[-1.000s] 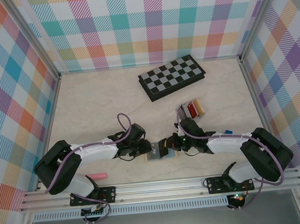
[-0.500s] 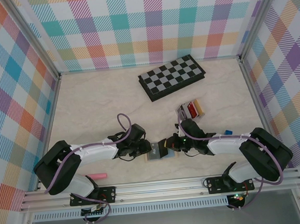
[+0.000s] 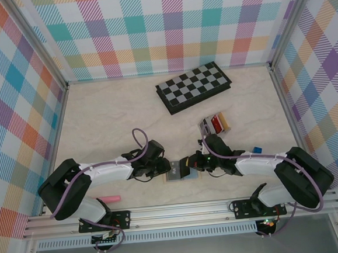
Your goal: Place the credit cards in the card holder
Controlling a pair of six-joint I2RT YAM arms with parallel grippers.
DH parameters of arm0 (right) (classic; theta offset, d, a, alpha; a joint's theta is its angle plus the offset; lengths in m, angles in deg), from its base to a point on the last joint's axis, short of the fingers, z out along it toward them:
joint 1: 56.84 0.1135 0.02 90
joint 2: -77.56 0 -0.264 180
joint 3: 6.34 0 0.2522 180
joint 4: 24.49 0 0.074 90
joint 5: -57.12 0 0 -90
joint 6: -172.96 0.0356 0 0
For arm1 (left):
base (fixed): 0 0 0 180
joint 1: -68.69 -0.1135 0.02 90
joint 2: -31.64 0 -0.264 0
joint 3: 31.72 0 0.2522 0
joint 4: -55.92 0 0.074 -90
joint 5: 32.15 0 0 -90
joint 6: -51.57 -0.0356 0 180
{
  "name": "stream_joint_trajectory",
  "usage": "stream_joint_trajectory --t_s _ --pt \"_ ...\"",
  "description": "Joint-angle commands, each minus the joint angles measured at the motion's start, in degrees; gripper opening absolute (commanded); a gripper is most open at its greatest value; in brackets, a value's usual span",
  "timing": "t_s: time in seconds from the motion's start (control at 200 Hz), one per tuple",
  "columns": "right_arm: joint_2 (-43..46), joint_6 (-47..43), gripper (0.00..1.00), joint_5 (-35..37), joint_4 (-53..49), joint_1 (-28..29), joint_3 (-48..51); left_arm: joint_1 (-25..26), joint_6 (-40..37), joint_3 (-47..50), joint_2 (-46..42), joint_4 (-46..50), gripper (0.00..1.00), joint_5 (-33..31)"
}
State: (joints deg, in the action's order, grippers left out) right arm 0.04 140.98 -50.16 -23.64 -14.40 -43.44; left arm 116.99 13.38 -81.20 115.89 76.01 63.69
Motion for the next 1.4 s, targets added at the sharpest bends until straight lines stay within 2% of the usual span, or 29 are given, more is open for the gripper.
stream_joint_trajectory --t_s 0.0,0.21,0.34,0.585,0.845,1.145,1.395 --pt "-2.11 -0.4 0.03 -1.53 3.14 0.37 -0.65 1.46 0.84 1.63 1.97 -3.38 0.33 2.24" --pt "-2.94 -1.72 0.03 -0.76 1.06 0.59 0.22 1.45 1.02 1.71 1.75 -3.49 0.33 2.15" --pt "-2.31 0.94 0.02 -2.14 4.57 0.59 1.49 1.45 1.04 1.56 1.88 -3.4 0.33 2.21" --pt "3.85 -1.93 0.02 1.95 -3.13 0.56 -0.92 1.46 0.98 1.71 1.64 -2.94 0.33 1.96" --pt "-0.35 -0.63 0.03 -0.77 2.34 0.63 -0.71 1.45 1.17 1.62 1.71 -3.31 0.33 2.13" --pt "-2.93 -0.37 0.03 -1.63 4.09 0.98 0.03 1.45 1.19 1.54 1.97 -3.6 0.34 2.32" --pt "2.83 -2.71 0.02 2.68 -3.56 0.93 -1.95 1.47 1.19 1.65 1.8 -3.34 0.33 2.15"
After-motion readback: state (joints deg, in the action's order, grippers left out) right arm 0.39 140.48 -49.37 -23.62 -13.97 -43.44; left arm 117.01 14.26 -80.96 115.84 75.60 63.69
